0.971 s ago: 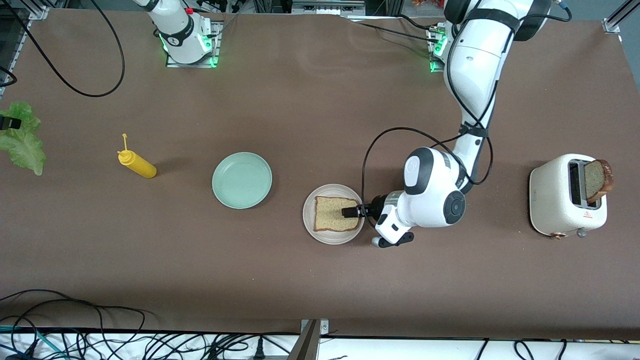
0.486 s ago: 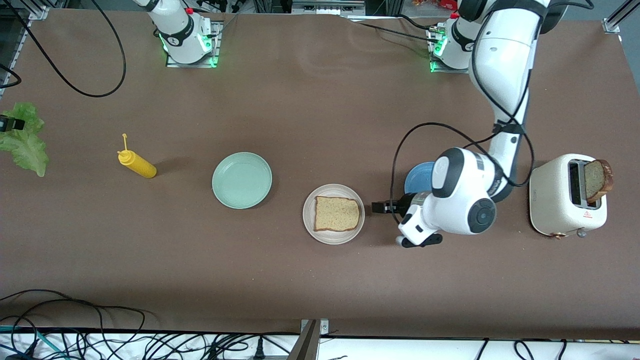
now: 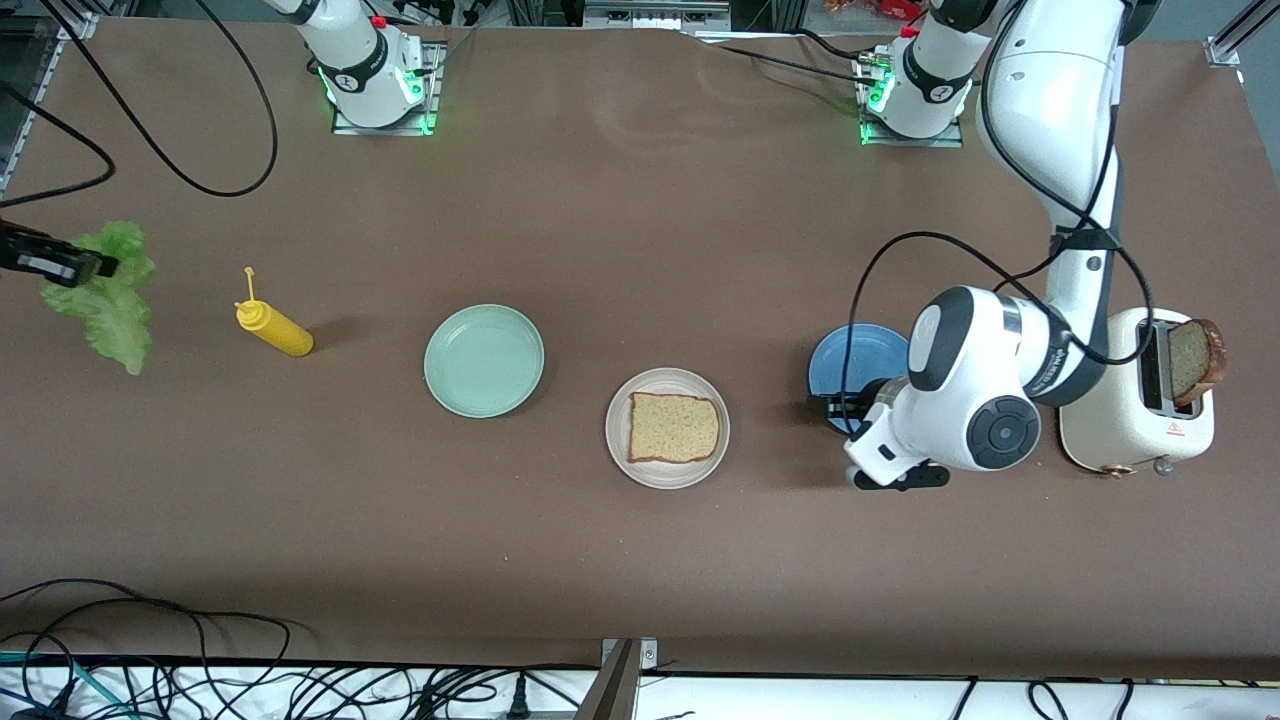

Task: Make sandwich on beige plate with both arms
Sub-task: 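Carry the lettuce toward the beige plate while the left gripper withdraws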

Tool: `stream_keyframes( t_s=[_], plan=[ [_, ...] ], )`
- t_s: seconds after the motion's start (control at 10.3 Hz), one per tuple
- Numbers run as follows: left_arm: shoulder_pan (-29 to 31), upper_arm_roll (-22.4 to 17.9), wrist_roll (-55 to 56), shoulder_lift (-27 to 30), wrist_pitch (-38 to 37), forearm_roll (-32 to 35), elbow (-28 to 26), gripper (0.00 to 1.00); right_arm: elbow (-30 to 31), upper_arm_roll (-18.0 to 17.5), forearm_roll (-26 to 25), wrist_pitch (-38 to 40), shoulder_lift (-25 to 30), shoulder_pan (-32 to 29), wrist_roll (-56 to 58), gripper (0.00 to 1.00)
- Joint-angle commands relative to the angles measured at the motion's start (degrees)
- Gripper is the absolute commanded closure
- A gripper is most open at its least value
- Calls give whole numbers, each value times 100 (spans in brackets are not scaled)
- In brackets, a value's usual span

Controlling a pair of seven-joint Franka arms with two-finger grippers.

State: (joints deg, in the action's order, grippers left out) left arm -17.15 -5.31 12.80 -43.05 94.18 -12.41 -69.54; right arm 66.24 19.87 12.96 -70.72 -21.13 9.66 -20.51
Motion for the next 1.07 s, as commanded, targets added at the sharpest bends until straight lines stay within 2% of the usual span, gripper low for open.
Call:
stream_keyframes(
  t_s=[0.0, 0.19, 0.58, 0.97],
  plan=[
    [159, 30, -85, 279, -268, 658, -86, 0, 65, 25, 452, -449, -101, 420, -1091, 100],
    [290, 22, -399, 341, -295, 915, -95, 0, 65, 25, 655, -932, -276, 921, -2014, 100],
    [818, 22, -1016, 640, -523, 924, -157, 0, 65, 25, 901, -2039, -873, 1923, -4237, 100],
    [862, 13, -929, 1324, -585, 924, -735, 0, 38, 17, 2139, -3418, -1620, 2784, -6155, 100]
  ],
)
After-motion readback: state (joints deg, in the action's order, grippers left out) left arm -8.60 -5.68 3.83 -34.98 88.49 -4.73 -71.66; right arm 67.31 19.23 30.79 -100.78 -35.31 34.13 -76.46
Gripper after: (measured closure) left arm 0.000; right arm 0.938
